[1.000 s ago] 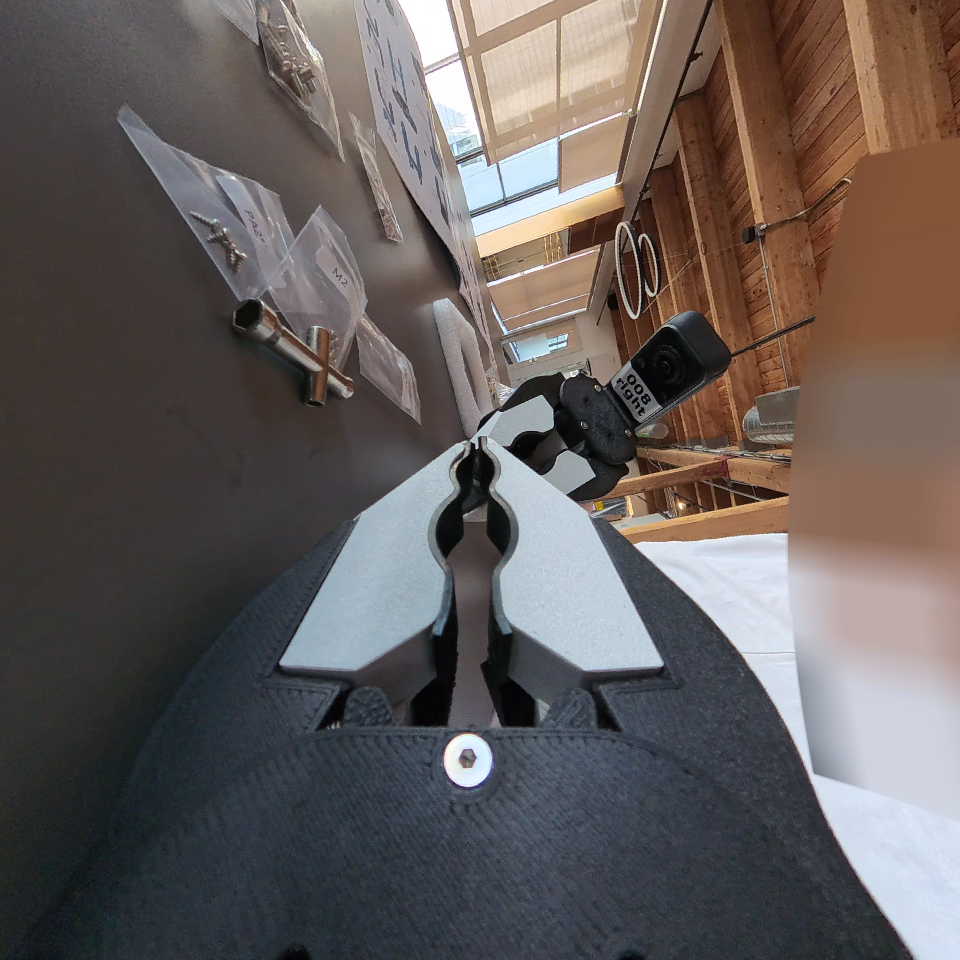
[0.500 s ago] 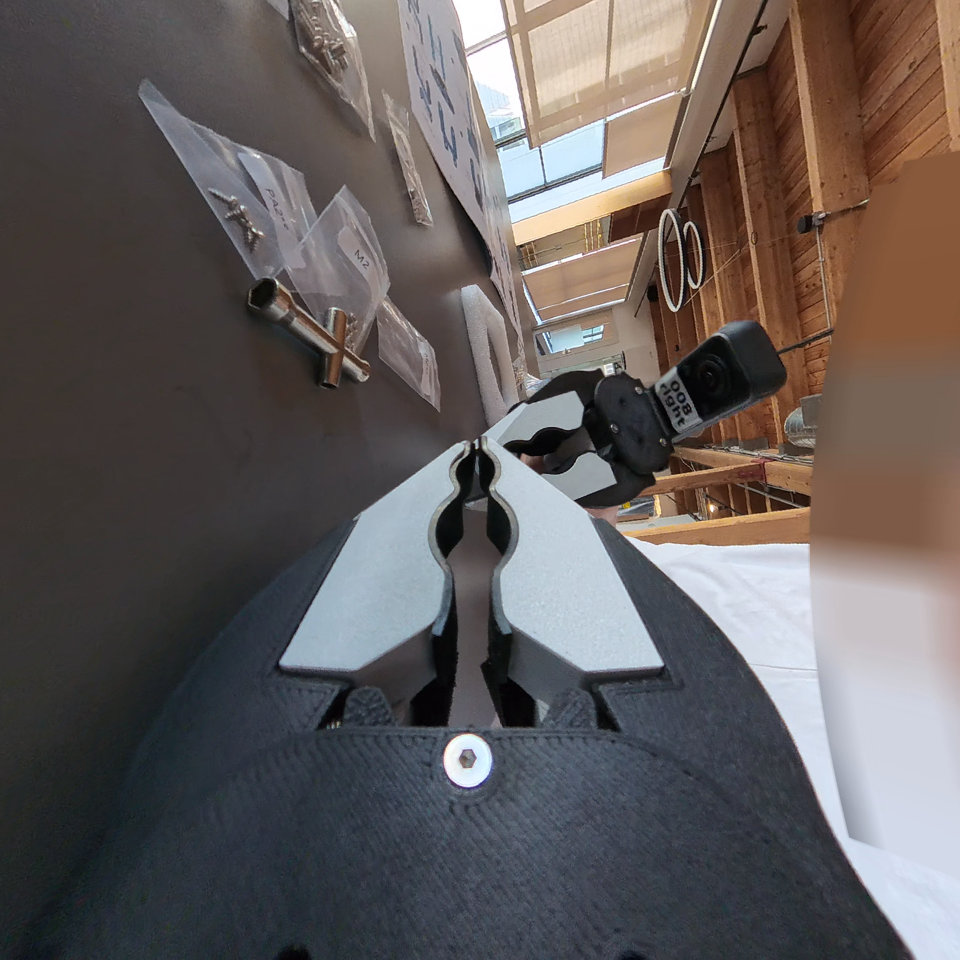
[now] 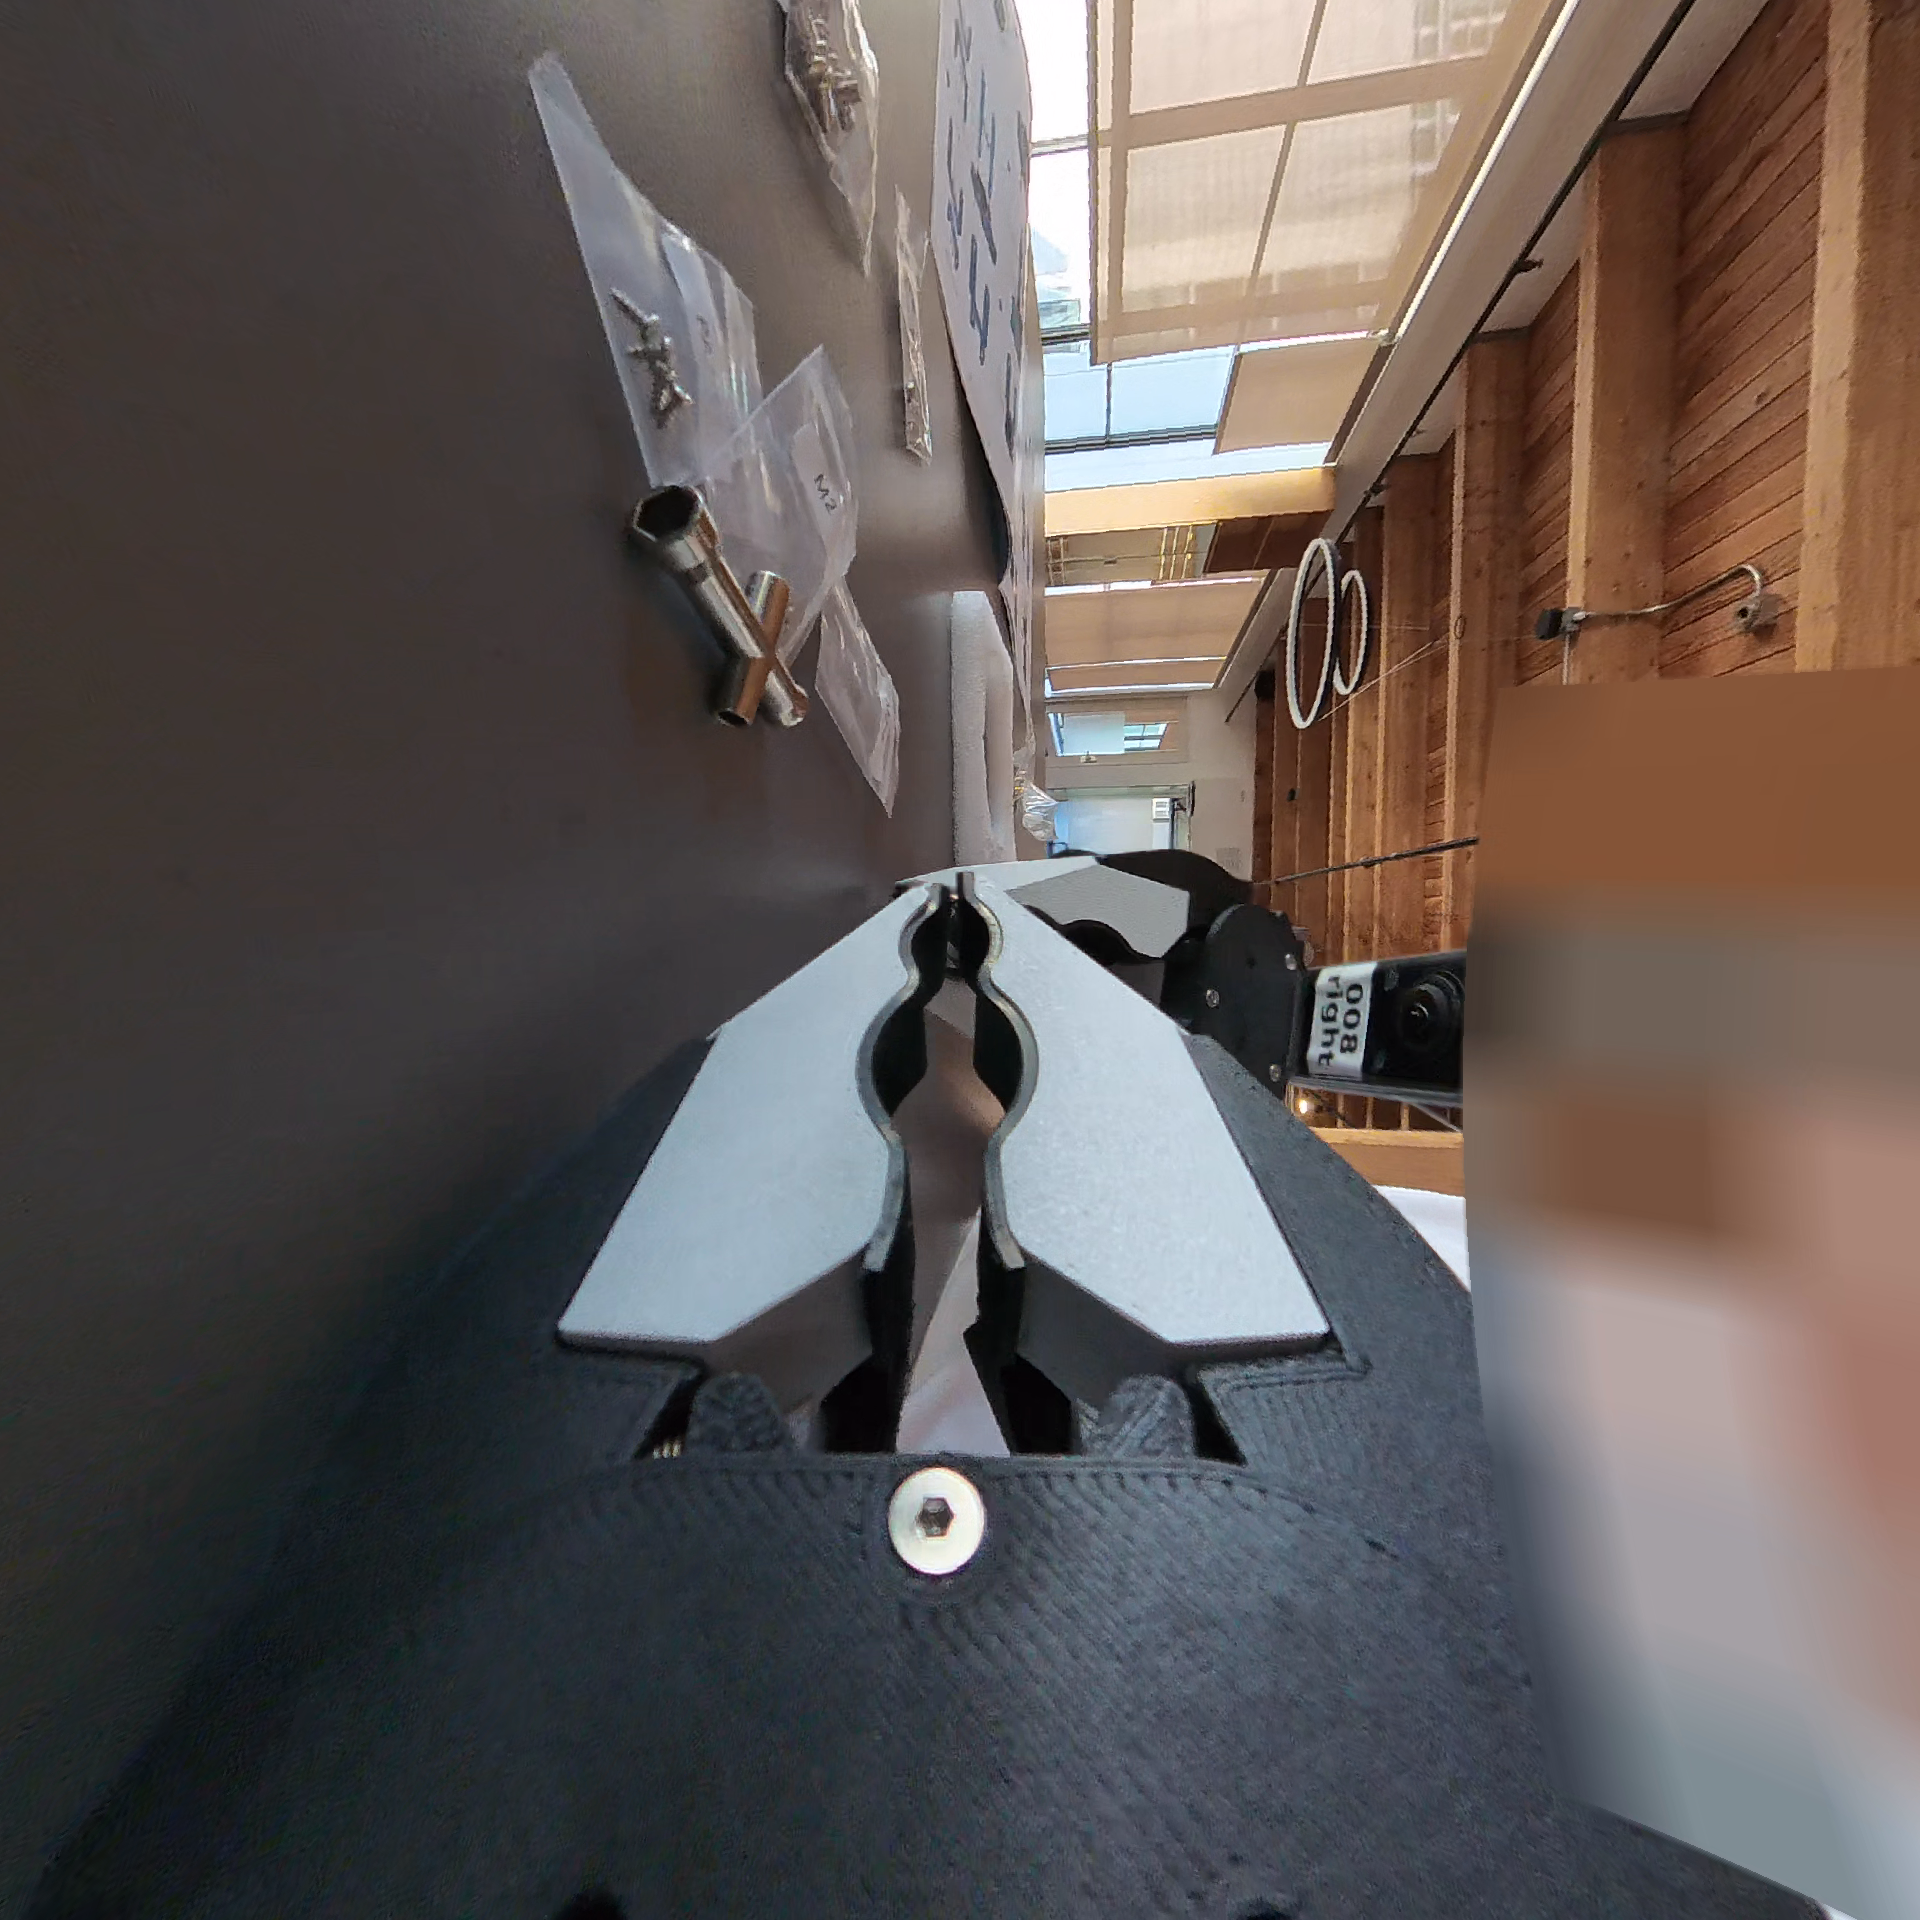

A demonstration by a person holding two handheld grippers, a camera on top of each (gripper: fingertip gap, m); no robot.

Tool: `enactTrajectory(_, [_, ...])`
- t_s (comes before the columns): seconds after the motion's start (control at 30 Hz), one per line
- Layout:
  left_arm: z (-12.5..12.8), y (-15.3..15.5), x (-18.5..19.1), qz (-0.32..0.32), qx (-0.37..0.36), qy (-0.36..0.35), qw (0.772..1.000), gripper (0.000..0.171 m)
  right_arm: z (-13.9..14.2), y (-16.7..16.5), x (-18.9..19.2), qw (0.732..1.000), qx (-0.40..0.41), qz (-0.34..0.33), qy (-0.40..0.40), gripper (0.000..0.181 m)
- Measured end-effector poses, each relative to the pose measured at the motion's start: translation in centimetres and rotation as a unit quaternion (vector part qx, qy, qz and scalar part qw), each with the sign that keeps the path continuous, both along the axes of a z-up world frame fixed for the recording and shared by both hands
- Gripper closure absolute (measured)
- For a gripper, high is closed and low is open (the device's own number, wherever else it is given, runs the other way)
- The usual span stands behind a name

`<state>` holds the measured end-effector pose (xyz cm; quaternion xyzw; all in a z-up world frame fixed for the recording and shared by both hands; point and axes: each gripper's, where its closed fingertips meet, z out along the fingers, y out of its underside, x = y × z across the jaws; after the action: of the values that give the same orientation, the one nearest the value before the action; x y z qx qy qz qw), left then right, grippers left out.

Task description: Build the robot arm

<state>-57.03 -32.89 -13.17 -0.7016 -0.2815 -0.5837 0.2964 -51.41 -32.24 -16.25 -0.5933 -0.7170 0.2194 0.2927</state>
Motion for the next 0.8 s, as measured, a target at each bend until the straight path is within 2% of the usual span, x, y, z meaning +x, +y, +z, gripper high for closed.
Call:
enactTrajectory(0.17, [0.0, 0.0, 0.6, -0.014, 0.001, 0.027, 1.0, 0.171, -0.2, -1.1, -0.4, 0.998, -0.057, -0.006, 0.005, 0.163])
enactTrajectory(0.43, [0.1, 0.1, 0.6, 0.0, 0.017, 0.046, 0.999, 0.171, -0.1, -1.5, -0.2, 0.996, -0.089, -0.014, 0.003, 0.163])
enactTrajectory(0.8, [0.8, -0.2, -1.7, 0.067, 0.041, 0.051, 0.996, 0.171, -0.2, -1.2, 0.2, 0.993, -0.115, -0.04, -0.001, 0.163])
